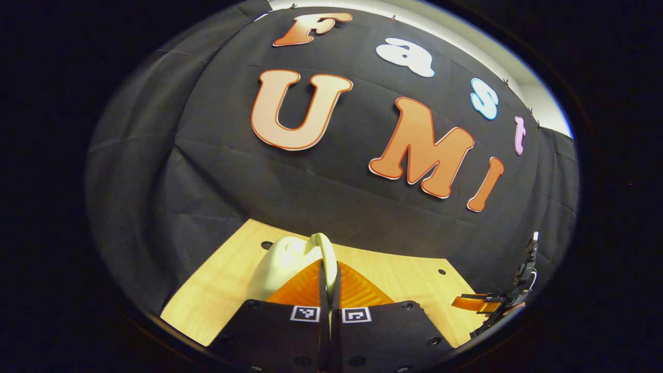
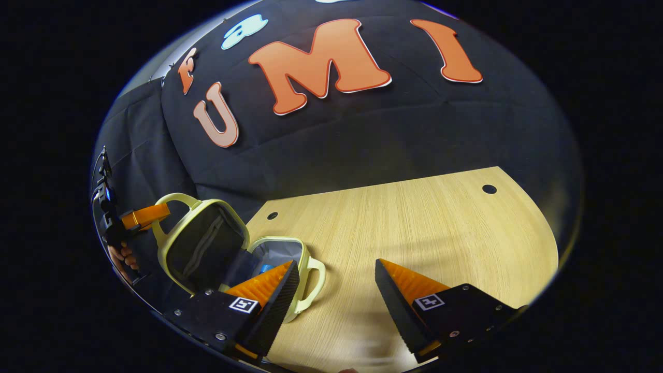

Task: First open the suitcase, pack the skin care products into it, and then close the suitcase.

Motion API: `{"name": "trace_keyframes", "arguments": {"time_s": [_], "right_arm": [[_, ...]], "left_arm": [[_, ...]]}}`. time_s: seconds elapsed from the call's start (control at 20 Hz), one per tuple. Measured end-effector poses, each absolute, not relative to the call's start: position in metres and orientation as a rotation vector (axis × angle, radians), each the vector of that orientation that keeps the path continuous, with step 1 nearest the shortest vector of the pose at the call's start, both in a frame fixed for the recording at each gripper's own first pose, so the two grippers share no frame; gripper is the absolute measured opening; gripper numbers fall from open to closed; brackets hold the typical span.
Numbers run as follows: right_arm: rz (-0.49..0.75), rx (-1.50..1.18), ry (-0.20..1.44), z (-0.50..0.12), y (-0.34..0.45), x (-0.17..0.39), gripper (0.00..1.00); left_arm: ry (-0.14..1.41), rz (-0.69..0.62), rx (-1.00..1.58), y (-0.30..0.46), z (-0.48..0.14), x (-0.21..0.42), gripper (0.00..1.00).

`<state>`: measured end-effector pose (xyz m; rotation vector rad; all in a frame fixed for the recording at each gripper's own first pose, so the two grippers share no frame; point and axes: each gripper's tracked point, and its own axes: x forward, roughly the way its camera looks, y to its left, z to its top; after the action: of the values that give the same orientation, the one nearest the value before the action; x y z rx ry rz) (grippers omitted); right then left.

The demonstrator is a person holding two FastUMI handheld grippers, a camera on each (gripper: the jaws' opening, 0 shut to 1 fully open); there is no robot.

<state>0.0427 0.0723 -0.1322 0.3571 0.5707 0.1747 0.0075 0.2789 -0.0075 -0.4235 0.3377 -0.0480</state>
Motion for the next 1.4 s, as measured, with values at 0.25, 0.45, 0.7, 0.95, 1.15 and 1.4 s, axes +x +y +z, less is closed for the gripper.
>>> {"name": "trace_keyframes", "arguments": {"time_s": [0.25, 0.45, 0.7, 0.95, 1.15, 1.4], "right_arm": [[0.192, 0.361, 0.582, -0.138, 0.052, 0.039, 0.94], [0.190, 0.374, 0.580, -0.140, 0.028, 0.038, 0.94], [0.189, 0.375, 0.577, -0.141, 0.007, 0.033, 0.94], [0.210, 0.356, 0.579, -0.144, 0.001, 0.026, 0.94], [0.216, 0.356, 0.575, -0.143, -0.002, 0.023, 0.94], [0.219, 0.349, 0.567, -0.142, -0.003, 0.020, 0.94]], "left_arm": [[0.372, -0.106, -0.418, 0.215, -0.019, 0.017, 0.01], [0.413, -0.131, -0.426, 0.172, -0.037, 0.021, 0.01], [0.478, -0.171, -0.429, 0.120, -0.071, 0.025, 0.01], [0.576, -0.194, -0.393, 0.073, -0.115, 0.034, 0.01], [0.640, -0.178, -0.315, 0.049, -0.147, 0.037, 0.02], [0.719, -0.184, -0.212, 0.028, -0.175, 0.035, 0.15]]}}
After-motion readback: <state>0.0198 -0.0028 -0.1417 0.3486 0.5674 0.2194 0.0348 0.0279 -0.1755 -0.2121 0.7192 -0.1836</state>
